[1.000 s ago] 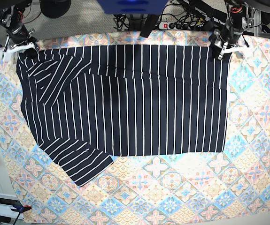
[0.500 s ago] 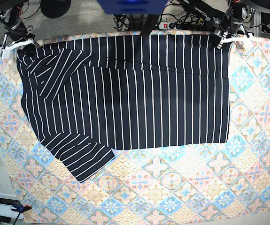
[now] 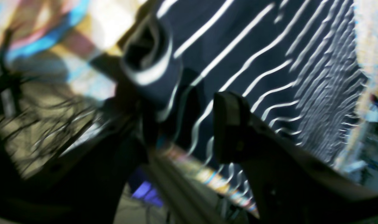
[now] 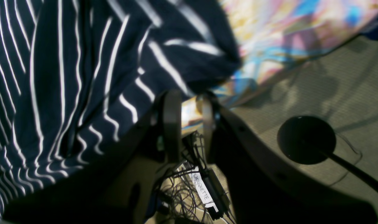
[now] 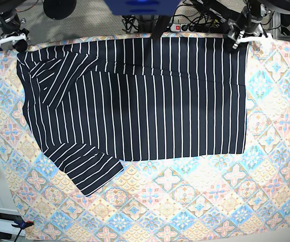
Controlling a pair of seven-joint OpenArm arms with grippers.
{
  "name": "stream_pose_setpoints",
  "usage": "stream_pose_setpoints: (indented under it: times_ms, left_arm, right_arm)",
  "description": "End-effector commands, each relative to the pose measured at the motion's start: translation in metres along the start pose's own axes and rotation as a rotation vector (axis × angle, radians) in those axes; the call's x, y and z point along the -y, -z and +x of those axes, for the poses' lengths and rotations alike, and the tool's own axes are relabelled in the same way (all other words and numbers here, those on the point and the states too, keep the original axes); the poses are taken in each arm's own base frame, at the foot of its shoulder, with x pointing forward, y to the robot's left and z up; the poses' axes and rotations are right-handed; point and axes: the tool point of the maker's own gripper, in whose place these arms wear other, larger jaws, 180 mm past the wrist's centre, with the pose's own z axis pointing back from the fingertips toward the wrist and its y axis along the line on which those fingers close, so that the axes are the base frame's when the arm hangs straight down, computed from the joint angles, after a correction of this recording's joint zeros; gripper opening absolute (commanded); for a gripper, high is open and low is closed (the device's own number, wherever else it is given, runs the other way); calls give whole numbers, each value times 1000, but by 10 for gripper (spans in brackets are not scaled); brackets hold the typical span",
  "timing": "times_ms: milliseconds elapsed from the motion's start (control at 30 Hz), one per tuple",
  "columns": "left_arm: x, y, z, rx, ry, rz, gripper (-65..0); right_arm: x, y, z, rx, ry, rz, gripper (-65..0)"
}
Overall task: Fold the T-shirt properly
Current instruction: 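Drag the shirt toward the robot base with both grippers, then release, then move both grippers along the shirt sides toward the hem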
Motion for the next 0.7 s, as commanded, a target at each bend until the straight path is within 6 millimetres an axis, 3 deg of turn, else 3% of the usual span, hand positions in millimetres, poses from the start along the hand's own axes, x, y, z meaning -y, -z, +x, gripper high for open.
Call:
stream_pose_setpoints:
  times_ms: [0,133,333,500,667]
  left_arm:
    - [2,-7,4,6,16,-3,-369]
    - [16,-19,28,71,43,-33,-369]
    - [33,-37,48,129,82,-65,-369]
    - [53,-42,59,164,100,-113,-369]
    - [75,-35,80,222,113,-168,-369]
  right_arm:
    - [0,-6,20,53,-29,7,-527]
    - [-13,-11,39,97,-82,26,-527]
    - [-33,-19,66,145,-203,29,-526]
    - [-58,-18,95,193,-318,30,-526]
    - [-83,-6,108,193,-344,72,-526]
